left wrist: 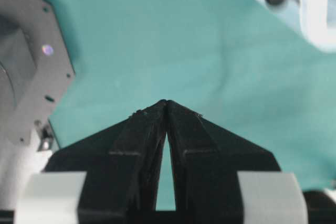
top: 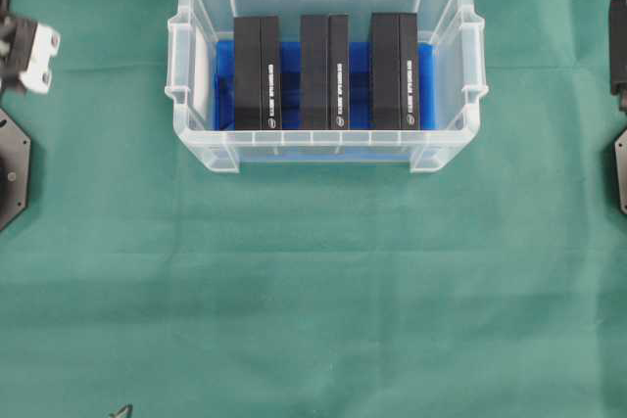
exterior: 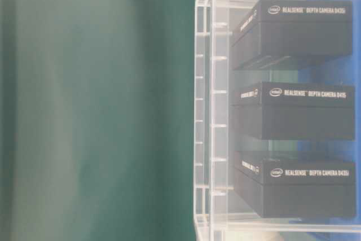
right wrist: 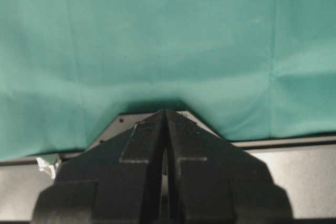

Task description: Take the box out of the case with the left arm.

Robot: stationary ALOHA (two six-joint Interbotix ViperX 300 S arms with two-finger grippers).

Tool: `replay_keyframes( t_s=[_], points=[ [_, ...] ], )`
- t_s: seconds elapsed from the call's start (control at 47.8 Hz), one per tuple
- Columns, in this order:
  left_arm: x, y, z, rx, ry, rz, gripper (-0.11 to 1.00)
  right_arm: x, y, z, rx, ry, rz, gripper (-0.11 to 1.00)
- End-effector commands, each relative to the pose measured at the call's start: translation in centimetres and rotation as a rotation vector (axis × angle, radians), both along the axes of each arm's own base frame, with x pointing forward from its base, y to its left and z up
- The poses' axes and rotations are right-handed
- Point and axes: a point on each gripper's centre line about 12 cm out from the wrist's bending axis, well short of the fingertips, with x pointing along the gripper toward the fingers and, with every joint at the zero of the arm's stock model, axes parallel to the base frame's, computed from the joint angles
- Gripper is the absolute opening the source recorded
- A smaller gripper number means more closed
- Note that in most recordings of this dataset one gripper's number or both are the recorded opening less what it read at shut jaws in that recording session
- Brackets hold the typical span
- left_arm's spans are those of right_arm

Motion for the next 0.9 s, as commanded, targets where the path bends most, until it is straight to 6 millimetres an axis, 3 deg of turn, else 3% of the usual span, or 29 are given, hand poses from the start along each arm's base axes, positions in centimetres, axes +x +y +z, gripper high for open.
replay_keyframes(
  t_s=[0.0,0.314,0.774,0.878],
  points=[
    [0.0,1.5,0.7,0.021,-0.019,0.017,0.01,0.1,-0.1,0.7,-0.004,-0.022,-0.003,0.01],
    [0.1,4.9,0.6,0.042,0.022,0.014,0.01,0.1,-0.1,0.7,-0.009,-0.02,-0.004,0.01],
    [0.4,4.8,0.3,0.021,0.026,0.018,0.01,0.1,-0.2,0.8,-0.018,-0.022,-0.007,0.01],
    [0.5,4.6,0.1,0.02,0.028,0.008,0.14,0.1,-0.3,0.8,-0.024,-0.022,-0.009,0.01]
  ],
)
